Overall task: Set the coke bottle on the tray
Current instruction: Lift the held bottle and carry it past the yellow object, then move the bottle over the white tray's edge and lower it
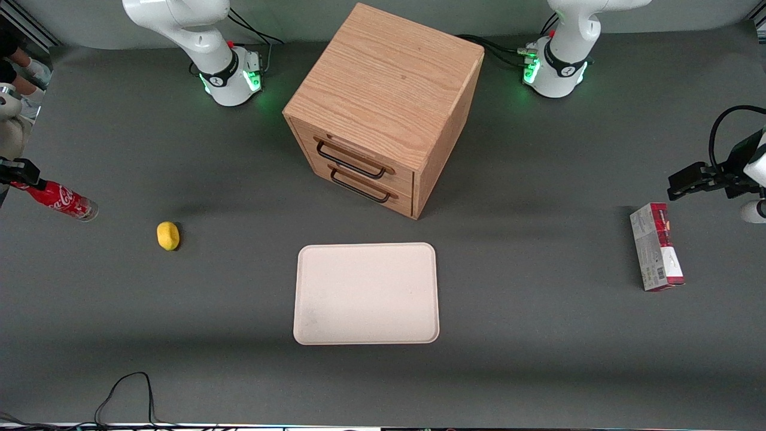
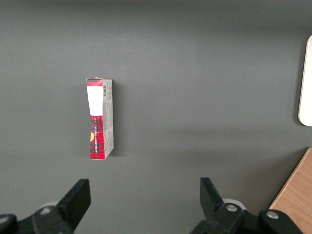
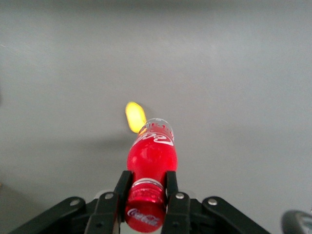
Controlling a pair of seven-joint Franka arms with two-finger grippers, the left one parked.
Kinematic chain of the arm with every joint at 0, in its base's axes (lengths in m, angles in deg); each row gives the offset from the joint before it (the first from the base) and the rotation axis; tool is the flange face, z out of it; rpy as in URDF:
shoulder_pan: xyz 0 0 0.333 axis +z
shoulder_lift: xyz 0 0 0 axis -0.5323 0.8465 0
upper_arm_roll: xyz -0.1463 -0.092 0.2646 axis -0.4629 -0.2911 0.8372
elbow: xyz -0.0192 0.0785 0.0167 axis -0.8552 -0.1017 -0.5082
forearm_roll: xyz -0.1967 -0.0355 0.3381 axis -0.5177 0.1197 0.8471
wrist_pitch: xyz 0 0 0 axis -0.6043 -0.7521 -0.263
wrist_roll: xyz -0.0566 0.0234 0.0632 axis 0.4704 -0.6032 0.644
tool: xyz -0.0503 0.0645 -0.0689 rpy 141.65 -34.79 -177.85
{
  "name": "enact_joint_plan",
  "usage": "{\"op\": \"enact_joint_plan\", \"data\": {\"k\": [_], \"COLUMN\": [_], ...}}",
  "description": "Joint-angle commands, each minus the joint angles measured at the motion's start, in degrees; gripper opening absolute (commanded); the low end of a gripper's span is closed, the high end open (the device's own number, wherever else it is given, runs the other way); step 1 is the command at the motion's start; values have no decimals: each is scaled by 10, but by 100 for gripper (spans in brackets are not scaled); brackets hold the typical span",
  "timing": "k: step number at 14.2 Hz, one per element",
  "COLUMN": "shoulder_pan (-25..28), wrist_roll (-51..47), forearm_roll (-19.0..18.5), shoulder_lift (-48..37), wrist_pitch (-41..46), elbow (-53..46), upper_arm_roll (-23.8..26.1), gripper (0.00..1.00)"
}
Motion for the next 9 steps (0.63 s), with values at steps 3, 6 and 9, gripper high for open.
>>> {"op": "enact_joint_plan", "data": {"k": [3, 6, 9], "shoulder_pan": [-26, -27, -27], "wrist_roll": [-125, -208, -286], "forearm_roll": [12, 10, 7], "shoulder_lift": [128, 165, 201], "wrist_pitch": [156, 171, 148], "elbow": [-286, -359, -379], "upper_arm_roll": [137, 213, 293], "gripper": [0, 0, 0]}}
